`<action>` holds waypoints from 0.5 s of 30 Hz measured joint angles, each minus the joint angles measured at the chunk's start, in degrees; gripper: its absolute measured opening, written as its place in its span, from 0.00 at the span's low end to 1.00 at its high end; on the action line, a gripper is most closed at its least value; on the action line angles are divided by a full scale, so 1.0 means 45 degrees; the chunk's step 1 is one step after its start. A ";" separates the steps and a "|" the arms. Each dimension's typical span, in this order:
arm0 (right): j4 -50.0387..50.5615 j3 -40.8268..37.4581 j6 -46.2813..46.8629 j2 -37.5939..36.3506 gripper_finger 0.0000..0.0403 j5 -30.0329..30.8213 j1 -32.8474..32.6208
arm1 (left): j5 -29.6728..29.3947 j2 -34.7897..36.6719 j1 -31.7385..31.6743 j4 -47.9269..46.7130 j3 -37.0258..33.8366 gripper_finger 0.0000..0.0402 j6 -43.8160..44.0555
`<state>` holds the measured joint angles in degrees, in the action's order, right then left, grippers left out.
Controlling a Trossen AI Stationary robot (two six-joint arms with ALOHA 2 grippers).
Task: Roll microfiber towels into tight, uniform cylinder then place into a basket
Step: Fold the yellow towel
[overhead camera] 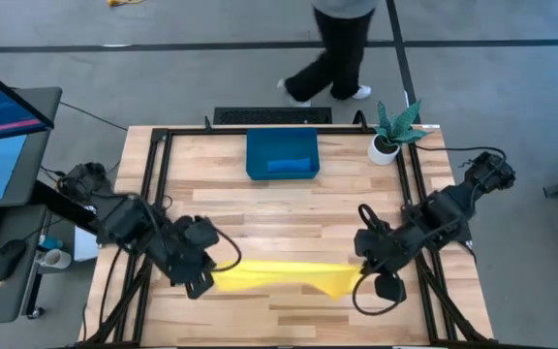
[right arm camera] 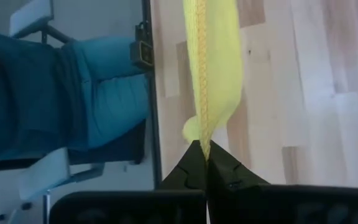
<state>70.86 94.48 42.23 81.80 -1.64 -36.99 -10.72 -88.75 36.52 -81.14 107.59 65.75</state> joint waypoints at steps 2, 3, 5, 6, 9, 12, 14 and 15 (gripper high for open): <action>-0.0023 0.0000 0.0355 0.0010 0.02 0.0039 -0.0248 | -0.0293 -0.0231 0.0437 -0.0023 -0.0010 0.00 0.0668; -0.0079 0.0000 0.0524 0.0010 0.02 0.0064 -0.0369 | -0.0431 -0.0368 0.0630 0.0030 -0.0005 0.00 0.1002; -0.0132 0.0000 0.0856 0.0015 0.02 0.0095 -0.0574 | -0.0512 -0.0710 0.0991 0.0128 0.0000 0.00 0.1561; -0.0121 0.0000 0.1009 0.0015 0.02 0.0101 -0.0656 | -0.0546 -0.0901 0.1144 0.0117 -0.0003 0.00 0.1687; -0.0044 0.0000 0.1066 0.0020 0.02 0.0364 -0.0782 | -0.0576 -0.1512 0.1394 0.0072 -0.0005 0.00 0.1720; 0.0478 -0.0005 0.0998 0.0210 0.02 0.1168 -0.0726 | -0.1039 -0.2105 0.1490 -0.0331 0.0000 0.00 0.0859; 0.1167 -0.0015 0.0993 0.0524 0.02 0.1396 -0.0582 | -0.1495 -0.2539 0.1491 -0.0781 0.0000 0.00 0.0275; 0.1449 -0.0015 0.0993 0.0716 0.02 0.1401 -0.0505 | -0.1749 -0.2744 0.1459 -0.1078 0.0000 0.00 -0.0022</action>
<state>77.38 94.41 46.70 85.02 4.67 -39.27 -18.59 -101.10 43.08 -85.99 107.59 65.65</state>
